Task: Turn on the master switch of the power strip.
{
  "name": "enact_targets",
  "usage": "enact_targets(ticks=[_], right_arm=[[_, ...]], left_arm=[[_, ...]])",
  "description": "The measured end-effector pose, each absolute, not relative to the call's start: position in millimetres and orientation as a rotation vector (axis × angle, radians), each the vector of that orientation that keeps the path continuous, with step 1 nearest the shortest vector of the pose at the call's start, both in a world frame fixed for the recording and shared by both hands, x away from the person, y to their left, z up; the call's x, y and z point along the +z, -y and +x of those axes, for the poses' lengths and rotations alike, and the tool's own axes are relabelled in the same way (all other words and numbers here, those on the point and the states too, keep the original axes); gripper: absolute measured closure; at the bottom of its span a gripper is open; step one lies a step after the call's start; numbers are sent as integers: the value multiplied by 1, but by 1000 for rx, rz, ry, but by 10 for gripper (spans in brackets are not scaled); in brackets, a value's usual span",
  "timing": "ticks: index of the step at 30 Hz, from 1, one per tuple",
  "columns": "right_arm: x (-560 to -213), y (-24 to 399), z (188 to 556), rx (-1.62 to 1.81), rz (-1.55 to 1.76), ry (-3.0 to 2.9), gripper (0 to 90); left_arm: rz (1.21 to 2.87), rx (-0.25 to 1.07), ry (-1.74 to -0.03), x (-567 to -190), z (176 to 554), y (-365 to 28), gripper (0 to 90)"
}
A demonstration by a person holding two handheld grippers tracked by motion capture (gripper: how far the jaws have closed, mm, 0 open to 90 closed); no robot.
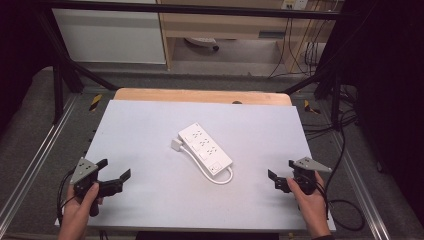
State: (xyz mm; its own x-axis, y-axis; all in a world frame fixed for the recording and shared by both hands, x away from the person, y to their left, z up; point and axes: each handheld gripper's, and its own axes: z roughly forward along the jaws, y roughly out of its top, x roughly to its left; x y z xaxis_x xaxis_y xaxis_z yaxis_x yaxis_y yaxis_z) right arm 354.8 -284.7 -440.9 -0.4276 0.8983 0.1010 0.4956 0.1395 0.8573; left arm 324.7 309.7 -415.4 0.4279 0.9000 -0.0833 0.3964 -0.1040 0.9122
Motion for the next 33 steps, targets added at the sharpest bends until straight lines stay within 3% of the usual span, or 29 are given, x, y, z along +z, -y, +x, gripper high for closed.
enact_targets(ticks=[18,33], right_arm=[[-432,275,352,1282,1317,-1961,34],[-412,273,343,1428,1282,-1876,47]], left_arm=[[1707,621,-1122,-416,325,-307,65],[1710,618,-1120,-416,325,-308,64]])
